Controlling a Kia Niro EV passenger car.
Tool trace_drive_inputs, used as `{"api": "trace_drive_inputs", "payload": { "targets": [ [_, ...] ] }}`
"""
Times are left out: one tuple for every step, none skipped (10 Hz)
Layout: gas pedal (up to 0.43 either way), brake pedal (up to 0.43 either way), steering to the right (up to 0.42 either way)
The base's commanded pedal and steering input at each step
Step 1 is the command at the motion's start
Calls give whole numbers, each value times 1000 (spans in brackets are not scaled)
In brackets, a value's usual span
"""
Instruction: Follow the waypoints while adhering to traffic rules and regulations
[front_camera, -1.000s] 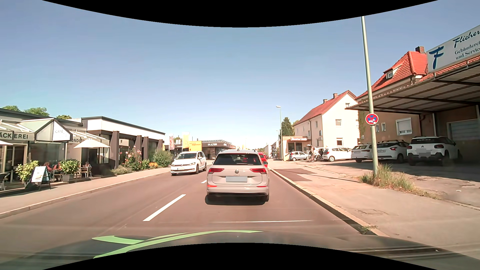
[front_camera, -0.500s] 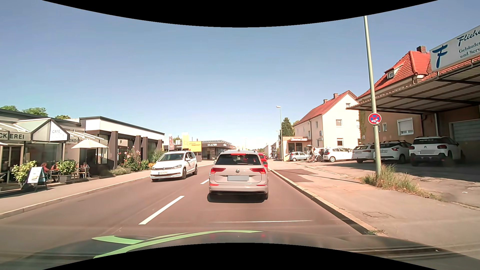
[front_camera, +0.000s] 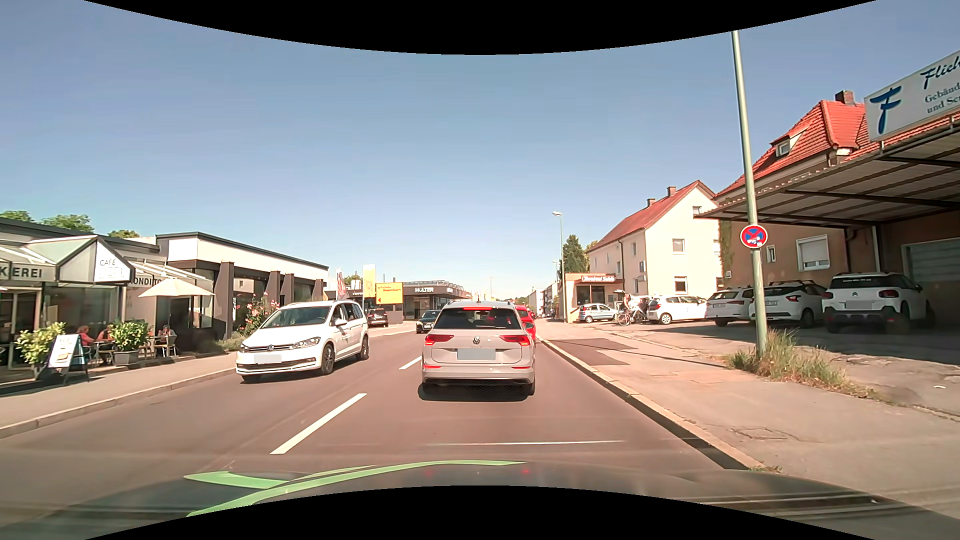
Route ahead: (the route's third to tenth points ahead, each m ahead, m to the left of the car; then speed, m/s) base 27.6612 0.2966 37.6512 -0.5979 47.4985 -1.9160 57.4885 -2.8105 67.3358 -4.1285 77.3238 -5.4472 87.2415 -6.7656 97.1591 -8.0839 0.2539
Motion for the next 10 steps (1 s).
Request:
{"api": "trace_drive_inputs", "payload": {
  "targets": [
    [0,73,8],
    [0,73,8],
    [0,73,8],
    [0,79,8],
    [0,79,8],
    [0,79,8],
    [0,85,8],
    [0,85,8],
    [0,85,8],
    [0,85,8]
  ]
}}
